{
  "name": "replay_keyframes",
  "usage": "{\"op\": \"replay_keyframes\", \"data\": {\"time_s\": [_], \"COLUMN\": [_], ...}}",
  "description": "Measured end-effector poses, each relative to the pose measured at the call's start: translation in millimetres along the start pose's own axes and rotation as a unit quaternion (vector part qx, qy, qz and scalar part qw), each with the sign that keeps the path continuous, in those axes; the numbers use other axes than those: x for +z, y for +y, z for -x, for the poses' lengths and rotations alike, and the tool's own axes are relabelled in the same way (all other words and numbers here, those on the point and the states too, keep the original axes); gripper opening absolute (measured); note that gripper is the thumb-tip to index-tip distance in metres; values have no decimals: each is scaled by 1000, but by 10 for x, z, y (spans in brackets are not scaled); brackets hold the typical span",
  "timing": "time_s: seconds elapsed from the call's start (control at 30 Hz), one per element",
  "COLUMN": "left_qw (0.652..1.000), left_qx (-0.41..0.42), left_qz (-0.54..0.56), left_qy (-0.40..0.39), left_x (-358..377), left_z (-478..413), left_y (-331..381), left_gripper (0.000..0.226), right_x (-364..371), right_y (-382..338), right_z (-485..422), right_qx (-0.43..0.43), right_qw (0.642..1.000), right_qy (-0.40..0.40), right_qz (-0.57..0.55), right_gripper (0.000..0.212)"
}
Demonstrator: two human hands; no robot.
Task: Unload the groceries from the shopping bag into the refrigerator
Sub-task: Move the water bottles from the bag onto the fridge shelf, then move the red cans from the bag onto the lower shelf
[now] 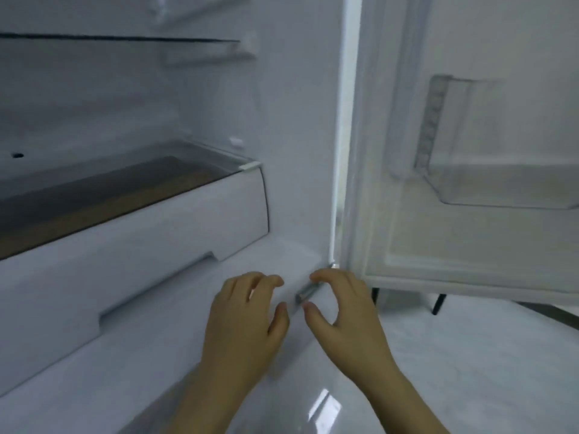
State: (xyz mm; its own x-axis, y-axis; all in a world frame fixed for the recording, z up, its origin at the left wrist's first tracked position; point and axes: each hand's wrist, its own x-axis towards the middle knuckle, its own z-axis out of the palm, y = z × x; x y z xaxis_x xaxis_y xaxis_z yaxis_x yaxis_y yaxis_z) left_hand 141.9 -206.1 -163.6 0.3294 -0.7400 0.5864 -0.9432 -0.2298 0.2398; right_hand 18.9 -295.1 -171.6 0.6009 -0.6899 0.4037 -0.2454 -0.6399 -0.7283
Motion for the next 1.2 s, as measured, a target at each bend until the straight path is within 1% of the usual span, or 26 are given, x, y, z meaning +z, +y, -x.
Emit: {"op": "replay_keyframes", "data": {"time_s": [0.07, 0.17, 0.27, 0.33, 0.43, 0.53, 0.67, 0.8, 1.0, 1.2], "left_qw": [999, 995, 984, 972, 947, 918, 875, 824, 738, 647], "left_qx": [20, 60, 108, 141, 208, 260, 326, 400, 495, 582], "left_qz": [22, 51, 82, 111, 146, 182, 215, 281, 336, 369], "left_qy": [-27, -64, -114, -152, -199, -239, -287, -288, -313, -326], "left_x": [129, 358, 618, 787, 1002, 1191, 1337, 1421, 1389, 1328], "left_z": [66, 158, 267, 348, 487, 631, 898, 1273, 1846, 2326], "left_y": [219, 639, 1170, 1609, 2368, 3184, 4275, 5221, 6537, 7561], "left_gripper": [36, 37, 35, 33, 24, 31, 27, 34, 33, 35], "right_x": [-148, -440, -830, -1153, -1703, -2267, -2986, -3580, -4310, -4787], "right_y": [189, 461, 720, 885, 1097, 1272, 1432, 1470, 1392, 1401], "right_z": [207, 543, 937, 1252, 1794, 2343, 3074, 3785, 4909, 5734], "right_qx": [45, 95, 151, 197, 261, 321, 388, 452, 538, 567], "right_qw": [999, 993, 983, 970, 947, 917, 870, 818, 711, 608], "right_qy": [13, 48, 79, 99, 131, 180, 241, 294, 389, 502], "right_qz": [15, 46, 74, 99, 135, 153, 186, 201, 232, 238], "right_gripper": [27, 35, 32, 33, 34, 31, 31, 32, 31, 27]}}
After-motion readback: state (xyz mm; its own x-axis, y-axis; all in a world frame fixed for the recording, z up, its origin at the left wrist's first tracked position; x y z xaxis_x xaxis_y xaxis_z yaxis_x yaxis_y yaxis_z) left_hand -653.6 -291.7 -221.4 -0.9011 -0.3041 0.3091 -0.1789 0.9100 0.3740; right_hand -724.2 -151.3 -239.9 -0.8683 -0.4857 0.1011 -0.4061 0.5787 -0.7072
